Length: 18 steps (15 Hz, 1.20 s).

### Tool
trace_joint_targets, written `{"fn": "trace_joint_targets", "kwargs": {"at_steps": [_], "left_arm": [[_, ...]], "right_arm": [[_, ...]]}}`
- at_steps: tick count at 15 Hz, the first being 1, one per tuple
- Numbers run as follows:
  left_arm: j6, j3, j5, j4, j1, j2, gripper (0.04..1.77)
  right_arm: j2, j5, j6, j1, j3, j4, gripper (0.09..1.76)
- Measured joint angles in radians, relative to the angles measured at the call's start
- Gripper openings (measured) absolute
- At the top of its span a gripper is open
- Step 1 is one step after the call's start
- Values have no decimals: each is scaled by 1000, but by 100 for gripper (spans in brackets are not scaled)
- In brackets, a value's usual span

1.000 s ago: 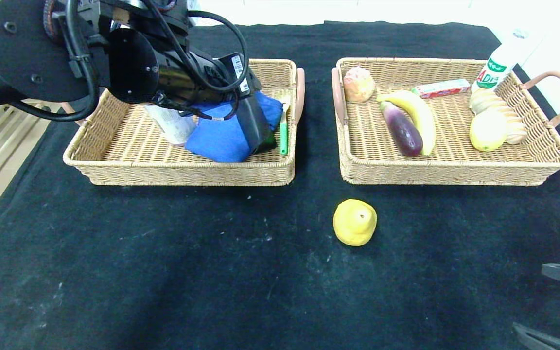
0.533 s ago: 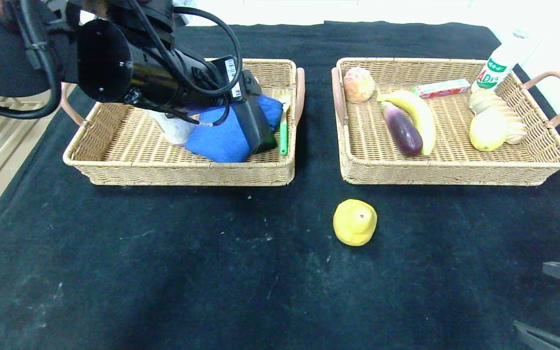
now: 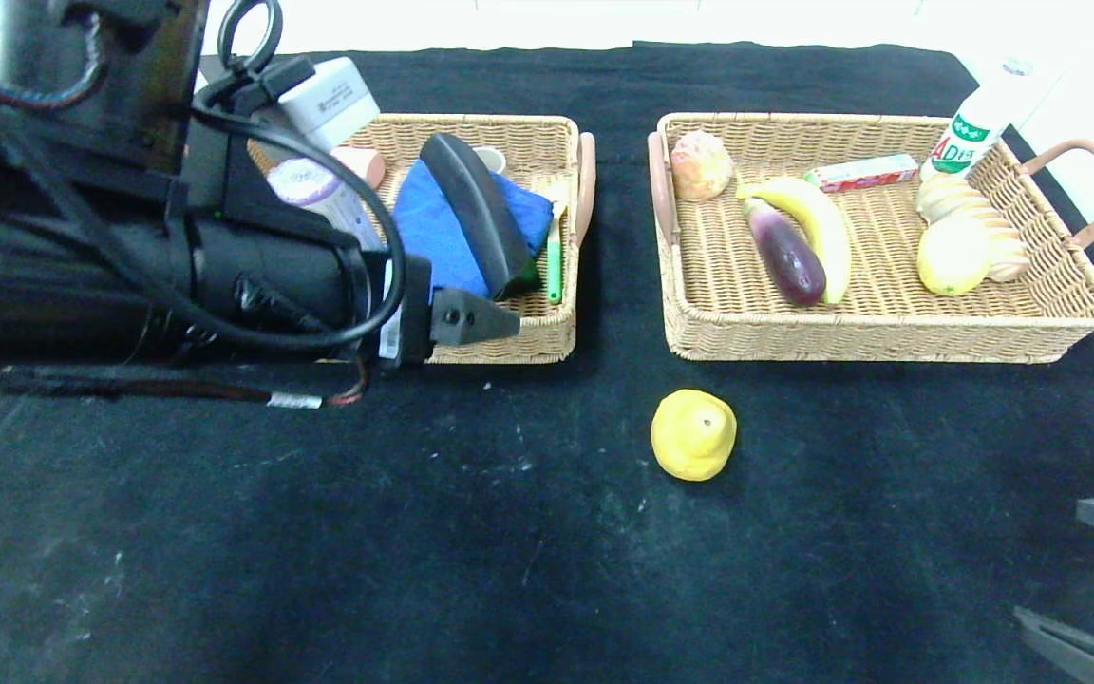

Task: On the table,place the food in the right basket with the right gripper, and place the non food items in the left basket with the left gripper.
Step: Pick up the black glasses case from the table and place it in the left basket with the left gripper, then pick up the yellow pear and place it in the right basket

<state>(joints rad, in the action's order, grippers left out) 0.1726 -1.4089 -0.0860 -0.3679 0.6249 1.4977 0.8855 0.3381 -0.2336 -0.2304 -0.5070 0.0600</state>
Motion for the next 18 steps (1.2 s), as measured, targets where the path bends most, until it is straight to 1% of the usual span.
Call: {"fn": "trace_joint_targets", "kwargs": {"at_steps": [2, 3, 5, 7, 10, 11, 12, 14, 15, 16, 17, 18], "left_arm": [[-63, 160, 71, 48, 3, -85, 167], [-96, 239, 92, 93, 4, -121, 168], [-159, 403, 135, 222, 4, -185, 168], [-194, 540, 181, 364, 3, -233, 169], [-251, 713, 196, 524, 1, -279, 170], [-260, 768, 198, 580, 1, -291, 170], [-265, 810, 201, 635, 0, -301, 170], [-270, 847, 205, 669, -19, -311, 170], [-270, 855, 207, 669, -26, -315, 170], [-271, 860, 210, 668, -29, -320, 170], [-271, 862, 210, 669, -30, -324, 170], [-271, 863, 210, 670, -33, -327, 170]], "right_arm": [[13, -5, 4, 0, -18, -2, 171], [23, -19, 16, 1, -31, -2, 171], [47, -60, 49, 1, -53, -3, 171], [67, -84, 54, -5, -76, -3, 171], [83, -100, 54, -28, -99, -9, 171], [90, -129, 55, -44, -107, -9, 171], [99, -179, 55, -68, -117, -10, 171], [129, -317, 84, -158, -150, -11, 171], [151, -406, 119, -223, -173, -11, 171], [185, -530, 167, -300, -204, -12, 171], [225, -624, 210, -368, -242, -18, 171], [270, -692, 249, -425, -291, -39, 171]]}}
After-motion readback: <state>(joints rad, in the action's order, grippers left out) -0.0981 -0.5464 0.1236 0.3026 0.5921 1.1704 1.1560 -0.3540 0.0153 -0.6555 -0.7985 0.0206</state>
